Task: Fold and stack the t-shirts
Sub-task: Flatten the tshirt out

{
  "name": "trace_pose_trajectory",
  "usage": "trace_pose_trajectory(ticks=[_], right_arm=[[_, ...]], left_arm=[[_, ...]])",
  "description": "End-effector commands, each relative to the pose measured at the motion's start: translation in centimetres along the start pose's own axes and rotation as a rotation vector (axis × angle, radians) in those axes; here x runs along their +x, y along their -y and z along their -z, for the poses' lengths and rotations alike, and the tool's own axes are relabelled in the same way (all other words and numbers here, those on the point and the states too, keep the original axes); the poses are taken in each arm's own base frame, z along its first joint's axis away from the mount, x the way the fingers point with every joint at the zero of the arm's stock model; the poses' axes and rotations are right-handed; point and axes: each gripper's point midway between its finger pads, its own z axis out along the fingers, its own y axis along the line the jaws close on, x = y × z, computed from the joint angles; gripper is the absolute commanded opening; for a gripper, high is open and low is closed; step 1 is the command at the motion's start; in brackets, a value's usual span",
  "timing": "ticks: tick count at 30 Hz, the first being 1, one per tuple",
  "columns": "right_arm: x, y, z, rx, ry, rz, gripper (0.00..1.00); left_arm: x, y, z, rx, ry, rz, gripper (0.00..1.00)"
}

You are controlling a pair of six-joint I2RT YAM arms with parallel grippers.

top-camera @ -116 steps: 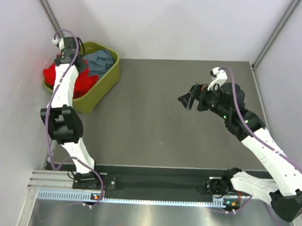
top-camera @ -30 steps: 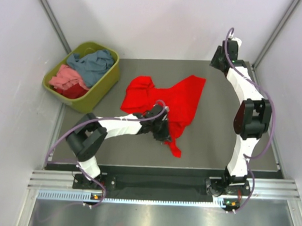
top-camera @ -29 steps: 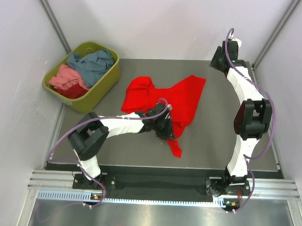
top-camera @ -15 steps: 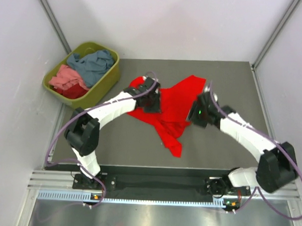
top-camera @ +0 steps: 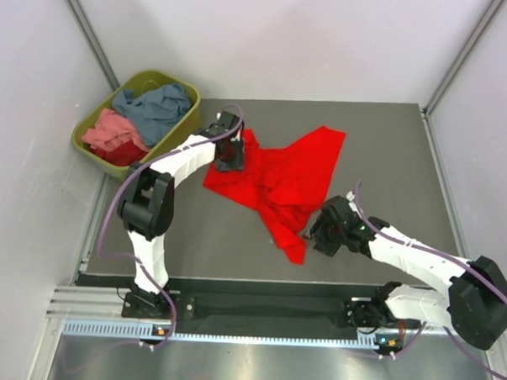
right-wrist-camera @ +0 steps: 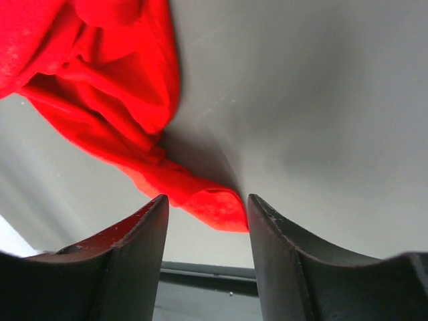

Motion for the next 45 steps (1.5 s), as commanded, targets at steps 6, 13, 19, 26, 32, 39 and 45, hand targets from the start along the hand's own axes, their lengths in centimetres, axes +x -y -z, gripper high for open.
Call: trace_pose_trajectory(ticks=[6, 13, 19, 26, 32, 39, 45], right_arm=[[1.1, -1.9, -0.1, -0.108, 0.020, 0.167, 0.45], [3.1, -0.9, -0.7, -0.076, 0.011, 0.315, 0.44], [3.7, -0.8, -1.0, -0.014, 0.031, 0.407, 0.43], [4.4, -0.6, -1.6, 0.020, 0.035, 0.442, 0.42], [3.6, 0.7, -2.0, 0.104, 0.076, 0.469, 0.40], [4.1, 1.1, -2.7, 0.117, 0.060, 0.482, 0.24], [3.1, 0.3, -2.1, 0.107, 0.105, 0.496, 0.00]], left_arm=[[-1.9, 1.4, -2.5, 0.059, 0.028, -0.189, 0.47], [-0.5, 3.2, -3.6, 0.138, -0.008, -0.290, 0.50], [0.1, 2.7, -5.4, 0.097, -0.022, -0.342, 0.50], [-0.3, 3.0, -5.7, 0.103, -0.004, -0.354, 0.43], [-0.8, 3.7, -5.3, 0.130, -0.006, -0.347, 0.04], [-3.4, 4.5, -1.5, 0.131, 0.049, -0.267, 0.00], [-7.2, 4.4, 3.7, 0.110, 0.148, -0.124, 0.00]])
